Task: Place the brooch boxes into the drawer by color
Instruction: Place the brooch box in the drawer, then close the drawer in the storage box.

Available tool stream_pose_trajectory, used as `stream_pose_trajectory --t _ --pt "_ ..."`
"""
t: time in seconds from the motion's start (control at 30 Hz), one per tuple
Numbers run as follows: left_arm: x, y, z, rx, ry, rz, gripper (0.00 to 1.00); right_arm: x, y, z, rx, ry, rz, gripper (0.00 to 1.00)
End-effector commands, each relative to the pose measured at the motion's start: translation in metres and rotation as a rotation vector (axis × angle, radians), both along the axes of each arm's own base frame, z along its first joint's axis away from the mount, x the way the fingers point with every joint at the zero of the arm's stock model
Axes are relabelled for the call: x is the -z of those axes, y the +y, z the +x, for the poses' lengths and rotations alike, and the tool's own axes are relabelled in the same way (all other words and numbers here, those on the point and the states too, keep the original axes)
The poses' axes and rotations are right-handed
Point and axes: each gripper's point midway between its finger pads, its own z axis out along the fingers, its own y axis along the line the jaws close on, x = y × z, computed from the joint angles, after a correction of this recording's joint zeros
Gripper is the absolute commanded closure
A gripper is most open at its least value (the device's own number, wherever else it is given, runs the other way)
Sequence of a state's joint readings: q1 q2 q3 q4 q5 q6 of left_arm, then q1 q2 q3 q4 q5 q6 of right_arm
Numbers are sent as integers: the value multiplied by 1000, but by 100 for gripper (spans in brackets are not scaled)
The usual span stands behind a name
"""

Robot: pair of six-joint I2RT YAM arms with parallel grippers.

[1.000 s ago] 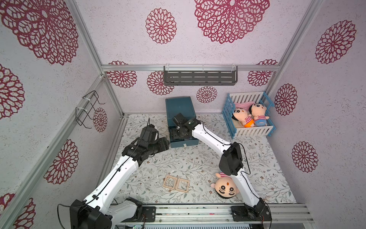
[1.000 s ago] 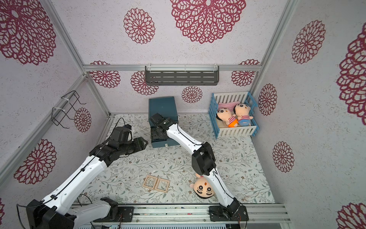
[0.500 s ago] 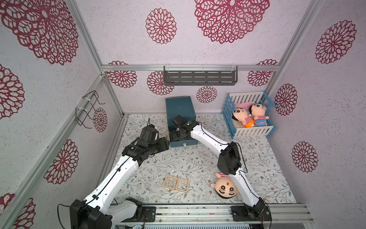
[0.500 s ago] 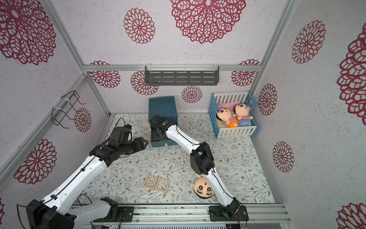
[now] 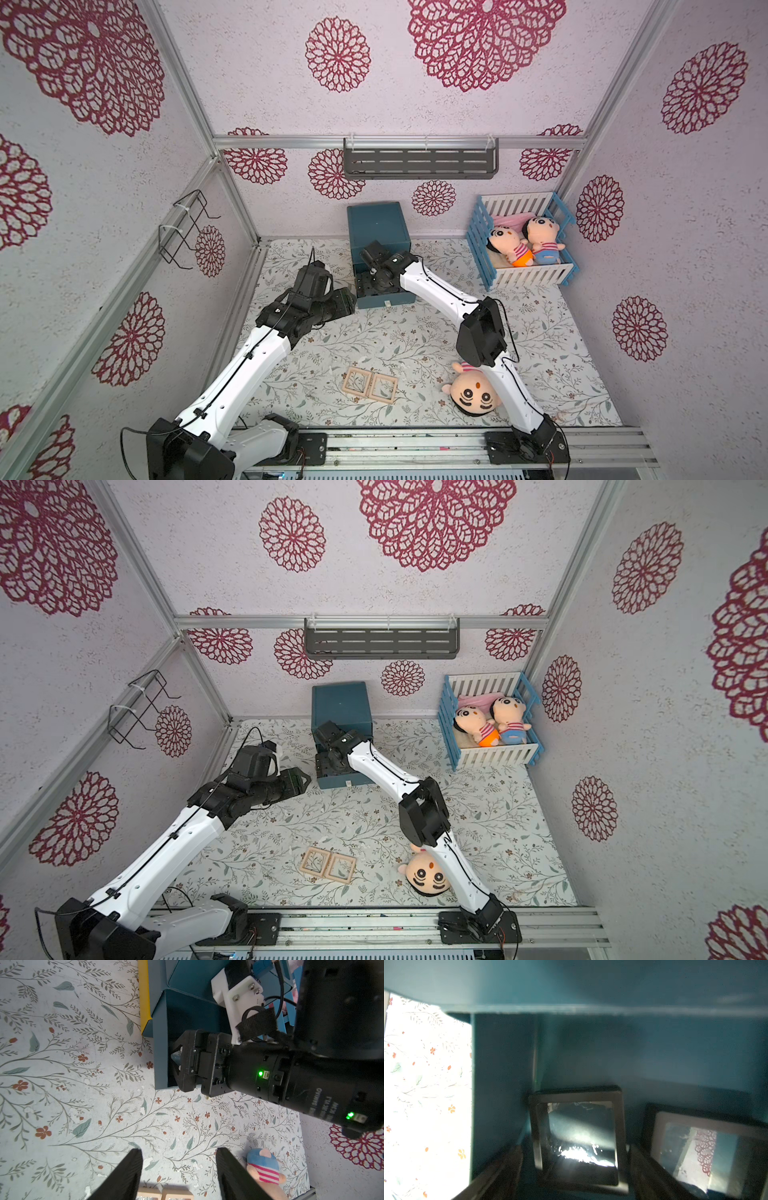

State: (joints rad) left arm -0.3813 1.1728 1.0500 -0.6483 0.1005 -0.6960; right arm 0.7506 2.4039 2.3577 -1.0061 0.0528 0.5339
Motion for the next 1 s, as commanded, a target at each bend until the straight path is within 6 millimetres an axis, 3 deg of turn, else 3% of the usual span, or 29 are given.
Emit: stream_pose_trajectory --t 0.0,0.3,0.57,0.73,0.97 --pt "-7 1 4 -5 -19 -10 36 -49 1 15 24 -88 89 14" --pt "-23 12 25 -82 -31 -105 31 -127 0 10 26 -190 221 18" --pt "-42 26 79 -189 -60 -260 28 -171 -15 -25 26 -202 379 24" --pt "-42 28 115 -194 -45 -276 27 -171 -34 -53 49 -128 596 32" --pt "-40 24 159 -180 -37 -313 21 -130 -67 -90 136 31 804 37"
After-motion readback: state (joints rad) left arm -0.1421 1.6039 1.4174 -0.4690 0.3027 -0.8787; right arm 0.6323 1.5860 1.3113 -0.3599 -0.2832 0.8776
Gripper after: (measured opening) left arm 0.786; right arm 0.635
